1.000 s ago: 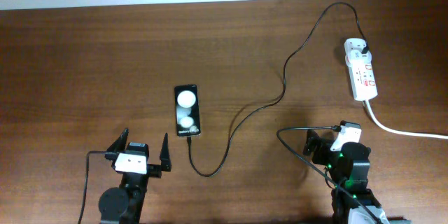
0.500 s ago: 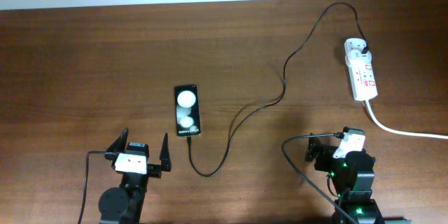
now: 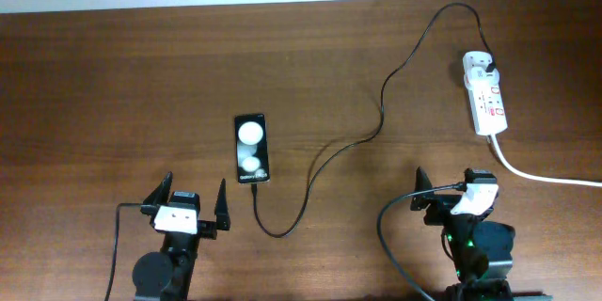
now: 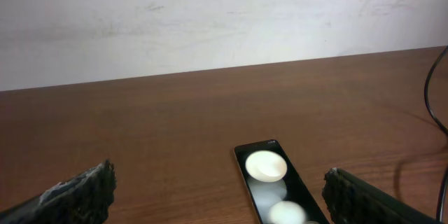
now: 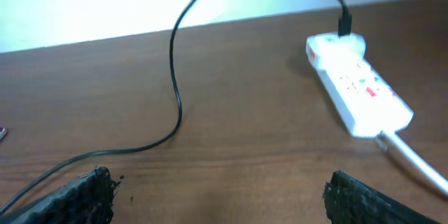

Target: Plug charger to phone and switch on socket

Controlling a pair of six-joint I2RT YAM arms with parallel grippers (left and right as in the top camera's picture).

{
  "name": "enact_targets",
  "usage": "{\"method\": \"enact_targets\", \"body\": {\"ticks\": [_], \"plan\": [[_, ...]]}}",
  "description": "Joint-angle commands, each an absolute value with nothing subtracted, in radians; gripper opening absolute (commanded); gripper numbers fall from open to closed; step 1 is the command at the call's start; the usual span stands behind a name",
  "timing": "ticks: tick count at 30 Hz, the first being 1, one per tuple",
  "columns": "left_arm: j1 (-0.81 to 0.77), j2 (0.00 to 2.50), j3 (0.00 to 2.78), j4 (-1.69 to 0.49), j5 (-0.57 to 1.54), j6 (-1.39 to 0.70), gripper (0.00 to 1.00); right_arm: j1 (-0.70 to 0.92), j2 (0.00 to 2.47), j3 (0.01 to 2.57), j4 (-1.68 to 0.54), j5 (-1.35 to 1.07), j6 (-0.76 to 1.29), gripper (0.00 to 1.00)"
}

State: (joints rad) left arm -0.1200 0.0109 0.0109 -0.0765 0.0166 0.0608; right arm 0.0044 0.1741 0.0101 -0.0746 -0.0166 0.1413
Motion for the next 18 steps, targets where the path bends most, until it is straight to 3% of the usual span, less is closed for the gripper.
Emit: {"method": "enact_targets", "body": {"ticks": [1, 18], "plan": [[-0.115, 0.005, 0.009, -0.084, 0.003, 0.073, 0.99, 0.013, 0.118, 0.006, -0.083, -0.006, 0.107, 0.99], [-0.115, 0.005, 0.008, -0.084, 0.003, 0.073, 0.99, 0.012, 0.003, 0.006, -0.080, -0.004, 0.108, 0.99]]}}
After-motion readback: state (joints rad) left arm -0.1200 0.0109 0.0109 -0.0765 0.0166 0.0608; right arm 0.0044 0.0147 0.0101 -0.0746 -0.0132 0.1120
